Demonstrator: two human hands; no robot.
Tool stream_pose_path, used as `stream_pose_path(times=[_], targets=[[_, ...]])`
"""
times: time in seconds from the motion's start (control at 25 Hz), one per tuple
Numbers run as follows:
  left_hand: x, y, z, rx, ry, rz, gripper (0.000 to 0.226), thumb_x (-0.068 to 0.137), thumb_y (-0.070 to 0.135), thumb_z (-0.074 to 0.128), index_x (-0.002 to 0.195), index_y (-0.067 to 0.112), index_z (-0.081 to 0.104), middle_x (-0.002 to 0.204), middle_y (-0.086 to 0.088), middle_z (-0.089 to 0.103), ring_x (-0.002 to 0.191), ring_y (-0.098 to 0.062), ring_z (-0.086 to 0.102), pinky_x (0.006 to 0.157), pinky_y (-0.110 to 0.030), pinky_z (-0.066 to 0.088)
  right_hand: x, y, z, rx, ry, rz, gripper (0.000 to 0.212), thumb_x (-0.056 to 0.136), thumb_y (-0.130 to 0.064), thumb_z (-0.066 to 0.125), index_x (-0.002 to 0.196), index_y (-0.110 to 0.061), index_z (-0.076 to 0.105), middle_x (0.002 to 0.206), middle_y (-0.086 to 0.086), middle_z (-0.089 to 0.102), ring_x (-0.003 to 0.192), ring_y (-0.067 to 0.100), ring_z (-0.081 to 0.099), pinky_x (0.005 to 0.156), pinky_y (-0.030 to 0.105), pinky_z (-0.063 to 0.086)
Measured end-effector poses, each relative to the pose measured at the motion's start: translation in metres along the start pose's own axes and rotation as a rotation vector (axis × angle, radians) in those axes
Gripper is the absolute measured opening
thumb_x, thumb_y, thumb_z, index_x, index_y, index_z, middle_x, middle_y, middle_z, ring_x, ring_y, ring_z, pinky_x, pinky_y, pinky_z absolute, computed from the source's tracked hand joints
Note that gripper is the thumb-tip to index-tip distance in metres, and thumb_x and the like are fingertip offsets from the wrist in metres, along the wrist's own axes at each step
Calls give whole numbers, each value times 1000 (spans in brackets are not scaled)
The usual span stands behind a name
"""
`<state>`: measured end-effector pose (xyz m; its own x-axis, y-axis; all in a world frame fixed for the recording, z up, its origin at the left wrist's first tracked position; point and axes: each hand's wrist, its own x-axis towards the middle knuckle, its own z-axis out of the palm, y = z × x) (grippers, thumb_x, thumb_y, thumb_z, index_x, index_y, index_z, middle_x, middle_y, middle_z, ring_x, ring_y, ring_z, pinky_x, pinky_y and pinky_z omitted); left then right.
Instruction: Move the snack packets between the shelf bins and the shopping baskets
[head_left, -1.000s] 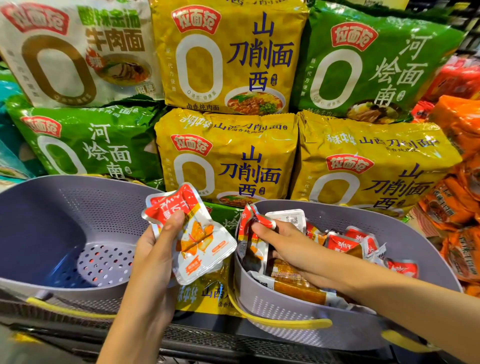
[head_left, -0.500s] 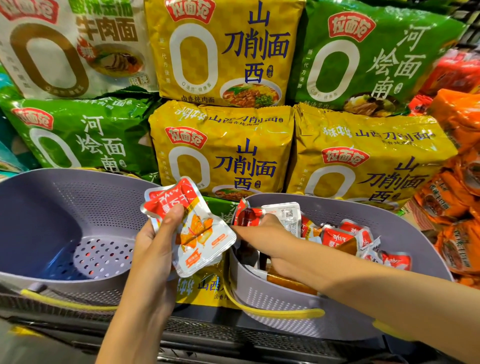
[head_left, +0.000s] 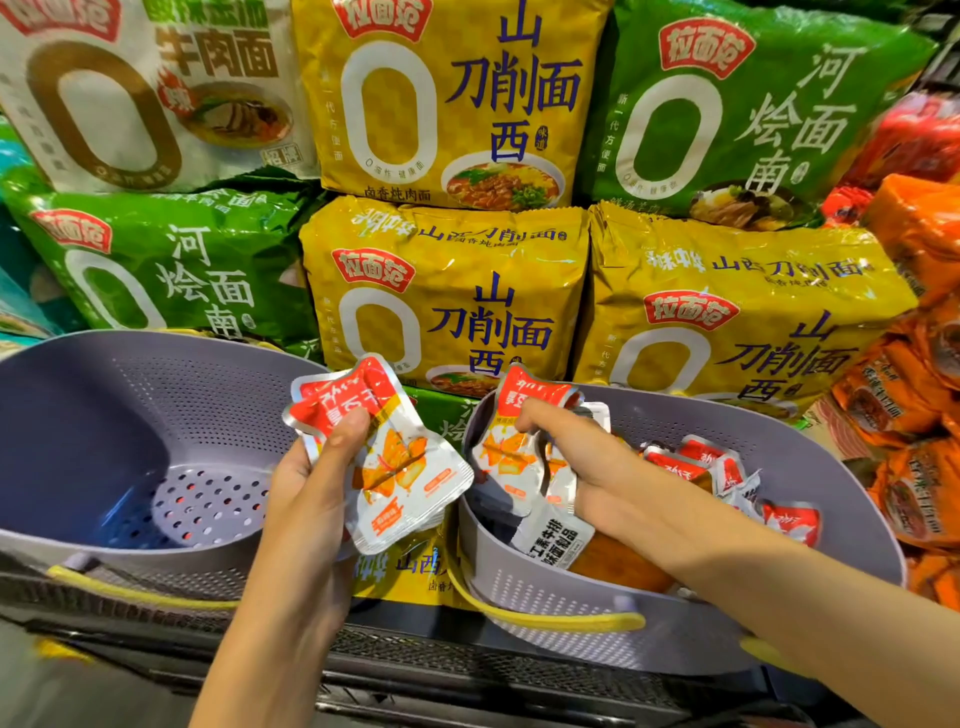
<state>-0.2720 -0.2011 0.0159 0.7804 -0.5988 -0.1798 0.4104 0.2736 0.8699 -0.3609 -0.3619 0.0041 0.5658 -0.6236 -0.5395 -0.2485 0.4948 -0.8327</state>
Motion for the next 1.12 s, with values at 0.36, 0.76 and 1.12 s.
stream_pose_path(times=[0.36,0.76,1.12], targets=[[2,0,16,37,-95,21,41,69,35,60,101,10,63,77,-7,73,60,-17,70,55,-33,58,-37,-36,-41,384,-224,-9,56,50,-14,72,104,2,66,103,23,68,88,36,67,78,47,54],[-77,-15,30,177,-217,-54,39,68,39,60,96,13,65,81,-9,74,63,-20,70,62,-41,58,-141,23,-99,524,-320,-168,85,19,-12,88,102,-4,73,108,17,69,90,35,69,68,52,57],[-166,-77,-21,354,-298,-360,53,66,41,60,106,6,64,84,-13,73,60,-24,70,48,-35,56,-234,174,-115,496,-221,-100,53,50,-20,66,102,-20,74,112,11,69,97,33,66,79,49,52]])
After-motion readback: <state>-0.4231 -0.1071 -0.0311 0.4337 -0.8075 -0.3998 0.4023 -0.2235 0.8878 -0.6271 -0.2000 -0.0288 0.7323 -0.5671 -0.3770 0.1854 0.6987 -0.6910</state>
